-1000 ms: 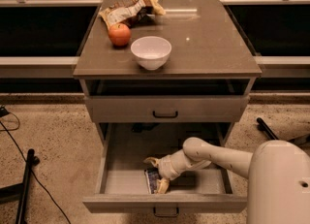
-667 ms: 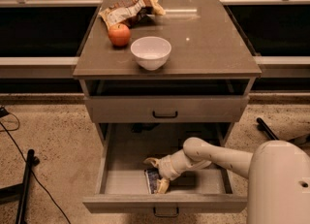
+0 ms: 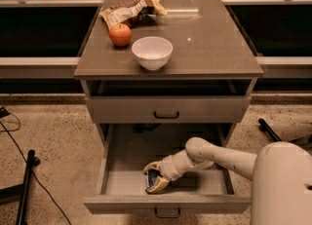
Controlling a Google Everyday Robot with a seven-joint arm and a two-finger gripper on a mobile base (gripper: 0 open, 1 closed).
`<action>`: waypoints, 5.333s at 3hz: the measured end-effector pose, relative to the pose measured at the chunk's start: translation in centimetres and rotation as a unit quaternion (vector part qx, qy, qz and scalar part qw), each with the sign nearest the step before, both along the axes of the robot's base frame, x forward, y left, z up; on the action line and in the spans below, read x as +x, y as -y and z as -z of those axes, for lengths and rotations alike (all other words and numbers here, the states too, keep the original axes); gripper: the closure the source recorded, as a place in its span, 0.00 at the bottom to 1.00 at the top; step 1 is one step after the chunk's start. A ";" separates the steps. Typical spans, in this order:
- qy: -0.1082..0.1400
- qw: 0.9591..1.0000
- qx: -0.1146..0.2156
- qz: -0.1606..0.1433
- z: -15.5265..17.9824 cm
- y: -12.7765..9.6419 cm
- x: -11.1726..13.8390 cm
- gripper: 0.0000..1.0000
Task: Pick rxbar blueberry from middle drawer and place on counter
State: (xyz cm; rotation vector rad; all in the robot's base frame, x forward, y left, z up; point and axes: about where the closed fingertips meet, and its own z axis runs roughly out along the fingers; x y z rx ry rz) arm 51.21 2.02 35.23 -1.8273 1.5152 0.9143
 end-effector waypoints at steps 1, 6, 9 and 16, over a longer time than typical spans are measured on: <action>0.003 0.999 0.046 0.018 -1.1 0.6 0.2 0.99; 0.093 0.991 -0.005 0.092 -32.2 17.0 5.6 1.00; 0.110 0.989 0.015 0.094 -41.2 24.9 5.5 1.00; 0.068 0.914 0.020 0.398 -47.9 22.0 21.6 0.36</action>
Offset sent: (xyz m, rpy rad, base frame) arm 0.0100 -0.0582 0.1162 0.3151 -0.1865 -0.1223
